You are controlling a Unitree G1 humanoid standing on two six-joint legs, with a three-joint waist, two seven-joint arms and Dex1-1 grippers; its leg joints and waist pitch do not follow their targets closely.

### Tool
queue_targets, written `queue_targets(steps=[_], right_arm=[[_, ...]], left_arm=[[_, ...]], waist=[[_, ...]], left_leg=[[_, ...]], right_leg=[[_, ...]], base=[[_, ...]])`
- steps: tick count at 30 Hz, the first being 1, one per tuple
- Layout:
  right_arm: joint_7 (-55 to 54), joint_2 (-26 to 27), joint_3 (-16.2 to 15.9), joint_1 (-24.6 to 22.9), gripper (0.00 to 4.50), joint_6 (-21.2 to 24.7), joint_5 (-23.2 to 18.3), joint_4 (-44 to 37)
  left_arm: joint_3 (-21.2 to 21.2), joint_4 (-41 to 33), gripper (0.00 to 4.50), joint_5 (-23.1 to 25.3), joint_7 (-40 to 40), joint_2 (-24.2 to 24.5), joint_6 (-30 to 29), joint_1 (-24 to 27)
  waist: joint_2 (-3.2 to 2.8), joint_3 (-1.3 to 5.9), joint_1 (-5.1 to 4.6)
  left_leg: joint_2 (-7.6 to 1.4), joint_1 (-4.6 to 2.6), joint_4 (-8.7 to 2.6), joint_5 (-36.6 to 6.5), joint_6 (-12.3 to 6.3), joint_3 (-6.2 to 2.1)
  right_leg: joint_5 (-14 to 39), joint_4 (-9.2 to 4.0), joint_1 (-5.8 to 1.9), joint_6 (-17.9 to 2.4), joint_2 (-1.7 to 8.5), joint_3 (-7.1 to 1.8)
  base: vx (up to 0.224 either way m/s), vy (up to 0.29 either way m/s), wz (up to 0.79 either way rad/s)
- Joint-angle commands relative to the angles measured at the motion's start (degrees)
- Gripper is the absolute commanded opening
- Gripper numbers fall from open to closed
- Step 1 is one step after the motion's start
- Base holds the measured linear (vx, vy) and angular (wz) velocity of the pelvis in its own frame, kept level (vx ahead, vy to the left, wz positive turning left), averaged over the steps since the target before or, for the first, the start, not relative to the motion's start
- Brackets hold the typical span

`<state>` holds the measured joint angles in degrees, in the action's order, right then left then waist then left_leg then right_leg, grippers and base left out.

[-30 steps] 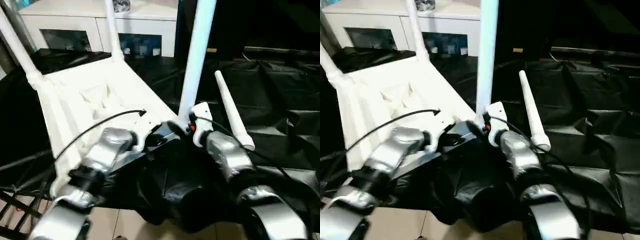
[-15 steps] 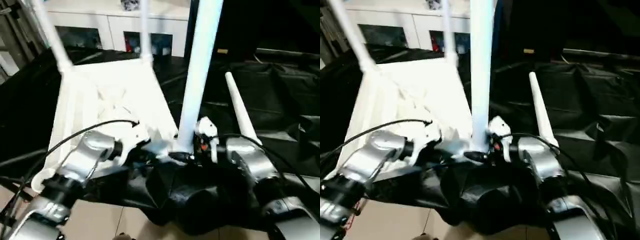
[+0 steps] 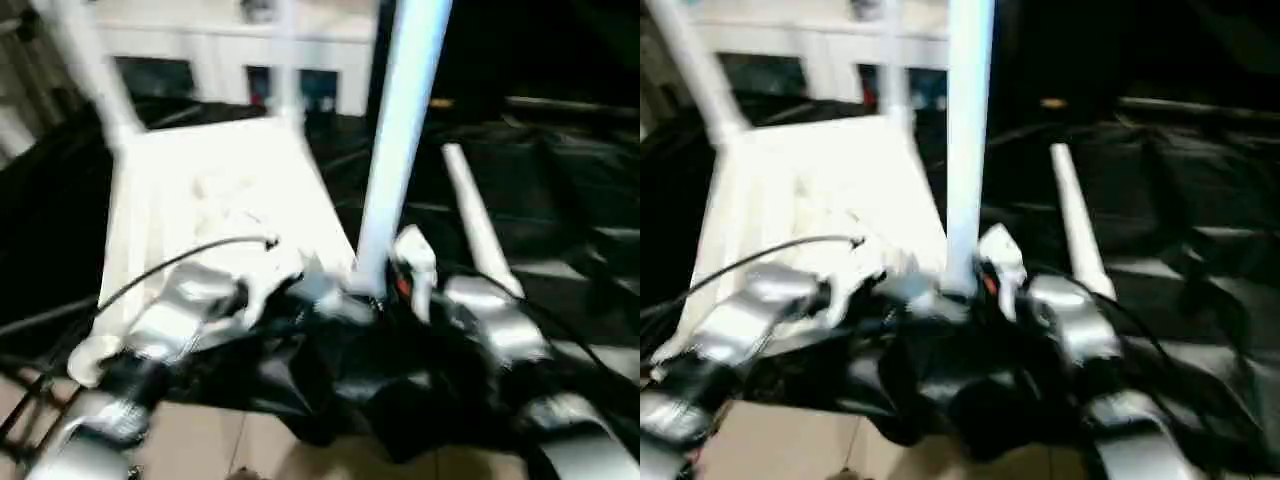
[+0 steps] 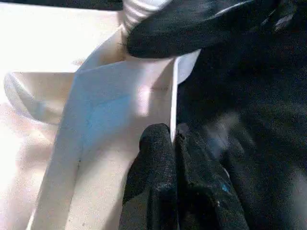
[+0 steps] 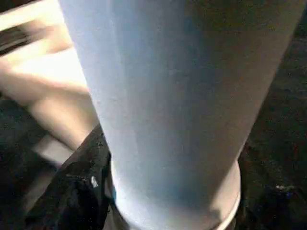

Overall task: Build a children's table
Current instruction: Rotate leg to tighten

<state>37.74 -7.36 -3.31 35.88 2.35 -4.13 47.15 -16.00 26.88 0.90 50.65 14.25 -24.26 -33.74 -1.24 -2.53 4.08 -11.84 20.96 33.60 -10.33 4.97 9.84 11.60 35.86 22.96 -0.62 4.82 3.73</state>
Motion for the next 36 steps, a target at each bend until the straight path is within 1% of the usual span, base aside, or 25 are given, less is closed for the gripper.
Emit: queue_targets(steps=[1,2,3,5,7,8,9,10,13,14,15,17,19,20,21,23,25,26,27,28,31,32,33,34,36], right_arm=[[-5.8,2.8,-0.5,0.2,2.76,2.1,0.4,3.6],[-10.2,4.8,0.1,1.1,2.76,2.1,0.7,5.3],[-10.9,5.2,0.2,1.2,2.76,2.1,0.8,5.5],[-13.2,7.2,-0.7,1.9,2.76,1.1,2.3,6.9],[-11.9,7.8,-1.0,2.0,2.76,1.0,2.3,7.1],[-9.4,8.3,-1.1,2.1,3.11,0.8,1.9,7.5],[-8.5,8.3,-1.0,2.1,3.11,0.7,1.6,7.5],[-7.7,8.3,-0.8,2.1,3.46,0.6,1.2,7.2],[-7.0,7.8,-0.9,2.4,3.59,-1.2,1.3,7.1],[-5.3,6.8,-1.7,2.3,3.59,-2.8,1.8,6.4],[-4.6,6.6,-1.9,2.2,3.59,-3.1,1.9,6.2],[-0.9,5.2,-2.7,1.8,3.59,-4.6,1.9,5.0],[1.8,4.3,-3.0,1.4,3.59,-5.2,1.9,4.1],[6.9,2.1,-3.7,0.5,3.59,-5.9,1.7,2.0],[8.9,1.2,-4.0,0.1,3.59,-6.1,1.6,1.1],[12.8,-0.1,-4.5,-0.7,3.59,-5.5,0.8,-0.7],[15.6,-1.1,-5.1,-1.5,3.59,-4.9,0.3,-2.2],[20.9,-3.2,-6.6,-3.2,3.59,-3.9,-0.4,-5.1],[22.9,-4.1,-7.2,-3.8,3.59,-3.6,-0.6,-6.2],[24.0,-4.6,-7.6,-4.2,3.59,-3.4,-0.7,-6.9],[28.8,-7.0,-9.1,-5.9,3.59,-2.7,-1.0,-9.5],[30.1,-7.6,-9.2,-6.4,3.59,-2.1,-1.3,-10.5],[30.8,-7.9,-9.3,-6.7,3.59,-1.8,-1.5,-11.0],[31.2,-8.0,-9.2,-6.9,3.44,-1.4,-1.6,-11.4],[31.6,-8.1,-9.0,-7.0,3.44,-1.0,-1.7,-11.7]], left_arm=[[2.0,1.3,0.00,-0.5,-5.5,-2.5,-0.7,-2.1],[2.6,3.0,0.00,-0.3,-8.7,-4.5,-0.9,-3.2],[2.6,3.2,0.00,-0.2,-9.1,-4.9,-0.9,-3.4],[2.1,3.8,0.00,0.1,-9.2,-5.9,-0.3,-3.6],[1.7,3.5,0.00,0.2,-8.5,-5.9,0.1,-3.4],[1.2,3.2,0.00,0.3,-7.4,-5.7,1.0,-3.2],[0.8,2.6,0.00,0.1,-6.1,-5.3,1.4,-2.8],[0.5,2.1,0.00,0.0,-5.1,-4.9,1.5,-2.5],[-0.3,0.9,0.00,-0.8,-2.5,-3.9,2.7,-1.5],[-1.0,0.0,0.00,-1.0,-0.6,-2.9,3.2,-0.8],[-1.2,-0.3,0.00,-1.1,-0.1,-2.7,3.2,-0.7],[-1.8,-1.6,0.00,-1.4,2.2,-1.4,3.0,0.1],[-2.1,-2.5,0.00,-1.7,4.0,-0.6,2.9,0.6],[-3.0,-4.2,0.00,-2.2,7.8,1.4,2.6,1.7],[-3.3,-4.8,0.00,-2.3,9.0,2.1,2.5,2.1],[-3.5,-5.3,0.00,-2.4,10.2,3.1,2.2,2.5],[-3.7,-5.6,0.00,-2.6,11.0,3.7,2.3,2.7],[-3.9,-7.0,0.00,-3.2,13.1,4.9,2.3,3.4],[-4.1,-7.5,0.00,-3.5,13.9,5.3,2.3,3.7],[-4.1,-7.8,0.00,-3.6,14.2,5.6,2.1,3.9],[-4.2,-8.9,0.00,-3.9,15.7,6.7,1.8,4.5],[-4.3,-9.6,0.00,-4.3,16.8,7.3,1.5,4.9],[-4.3,-10.0,0.00,-4.5,17.3,7.6,1.3,5.1],[-4.3,-10.3,0.00,-4.6,17.7,7.9,1.2,5.3],[-4.4,-10.5,0.00,-4.6,18.2,8.2,1.1,5.4]], waist=[[0.10,3.33,0.15],[-0.15,3.39,0.06],[-0.15,3.39,0.06],[-0.01,3.51,-0.07],[0.00,3.47,-0.14],[0.13,3.38,-0.26],[0.07,3.34,-0.23],[0.09,3.29,-0.23],[0.00,3.33,-0.44],[-0.14,3.38,-0.48],[-0.13,3.43,-0.57],[-0.18,3.50,-0.60],[-0.27,3.52,-0.51],[-0.23,3.51,-0.43],[-0.14,3.51,-0.27],[-0.25,3.61,0.02],[-0.29,3.57,0.09],[-0.17,3.57,0.51],[-0.23,3.62,0.92],[-0.23,3.65,1.02],[-0.09,3.56,1.54],[-0.20,3.53,1.61],[-0.15,3.44,1.69],[-0.11,3.39,1.74],[-0.18,3.33,1.66]], left_leg=[[-0.80,-0.33,-4.12,-12.6,0.29,-0.17],[-0.75,-0.14,-4.02,-11.2,-0.23,-0.16],[-0.75,-0.14,-4.02,-11.2,-0.23,-0.16],[-0.74,0.12,-3.96,-10.1,-1.16,-0.19],[-0.75,0.09,-3.97,-10.3,-1.47,-0.16],[-0.80,0.01,-4.02,-11.4,-1.89,-0.11],[-0.82,-0.03,-4.06,-11.7,-1.94,-0.13],[-0.83,-0.04,-4.11,-12.1,-2.07,-0.13],[-0.95,0.07,-4.12,-12.1,-2.11,-0.19],[-1.01,0.02,-4.12,-12.0,-2.12,-0.21],[-1.00,0.14,-4.07,-11.6,-2.37,-0.22],[-1.02,0.03,-3.97,-11.1,-2.63,-0.14],[-1.04,-0.07,-3.85,-10.3,-3.26,-0.05],[-1.15,-0.10,-3.91,-10.5,-3.56,-0.10],[-1.19,-0.02,-3.85,-10.3,-3.99,-0.04],[-1.29,-0.29,-3.74,-9.2,-4.67,0.07],[-1.27,-0.21,-3.78,-8.8,-4.66,0.06],[-1.36,-0.34,-3.76,-8.8,-4.73,0.04],[-1.48,-0.33,-3.63,-8.1,-5.05,0.11],[-1.49,-0.34,-3.59,-8.0,-5.16,0.17],[-1.43,-0.31,-3.64,-8.4,-5.16,0.18],[-1.46,-0.34,-3.71,-9.0,-4.83,0.17],[-1.45,-0.37,-3.78,-9.5,-4.64,0.16],[-1.48,-0.33,-3.85,-9.9,-4.23,0.11],[-1.43,-0.43,-4.04,-11.3,-3.31,0.04]], right_leg=[[11.7,-4.97,-2.94,-12.0,3.16,-2.40],[9.6,-4.84,-3.00,-12.3,3.08,-2.37],[9.6,-4.84,-3.00,-12.3,3.08,-2.37],[6.7,-4.60,-3.20,-12.7,3.00,-2.25],[6.5,-4.60,-3.11,-12.9,2.96,-2.18],[7.3,-4.78,-3.12,-13.1,2.97,-2.22],[7.8,-4.83,-3.10,-13.1,3.01,-2.23],[8.5,-4.92,-3.08,-13.0,3.06,-2.25],[8.3,-4.80,-3.12,-13.1,3.16,-2.29],[7.6,-4.72,-3.12,-13.3,3.14,-2.28],[6.6,-4.60,-3.25,-13.6,3.15,-2.27],[5.4,-4.52,-3.19,-14.0,3.09,-2.29],[2.9,-4.24,-3.16,-14.9,2.93,-2.31],[2.4,-4.20,-3.23,-15.3,2.93,-2.24],[1.8,-4.10,-3.36,-15.4,2.95,-2.25],[0.1,-3.94,-3.19,-15.8,2.84,-2.25],[-0.1,-3.88,-3.20,-16.1,2.82,-2.22],[0.2,-3.94,-3.30,-15.9,2.83,-2.18],[-0.8,-3.75,-3.27,-15.8,2.81,-2.21],[-1.2,-3.71,-3.20,-16.0,2.84,-2.25],[-0.2,-3.83,-3.22,-15.7,2.80,-2.19],[1.0,-3.89,-3.11,-15.6,2.91,-2.22],[1.9,-4.05,-3.10,-15.4,2.89,-2.23],[3.0,-4.07,-3.11,-15.1,2.95,-2.26],[5.5,-4.34,-3.04,-14.6,2.98,-2.29]], base=[[0.000,0.000,0.00],[0.000,0.000,0.00],[0.000,0.000,0.00],[0.000,0.000,0.00],[0.000,0.000,0.00],[0.000,0.000,0.00],[0.000,0.000,0.00],[0.000,0.000,0.00],[0.000,0.000,0.00],[0.000,0.000,0.00],[0.000,0.000,0.00],[0.000,0.000,0.00],[0.000,0.000,0.00],[0.000,0.000,0.00],[0.000,0.000,0.00],[0.000,0.000,0.00],[0.000,0.000,0.00],[0.000,0.000,0.00],[0.000,0.000,0.00],[0.000,0.000,0.00],[0.000,0.000,0.00],[0.000,0.000,0.00],[0.000,0.000,0.00],[0.000,0.000,0.00],[0.000,0.000,0.00]])
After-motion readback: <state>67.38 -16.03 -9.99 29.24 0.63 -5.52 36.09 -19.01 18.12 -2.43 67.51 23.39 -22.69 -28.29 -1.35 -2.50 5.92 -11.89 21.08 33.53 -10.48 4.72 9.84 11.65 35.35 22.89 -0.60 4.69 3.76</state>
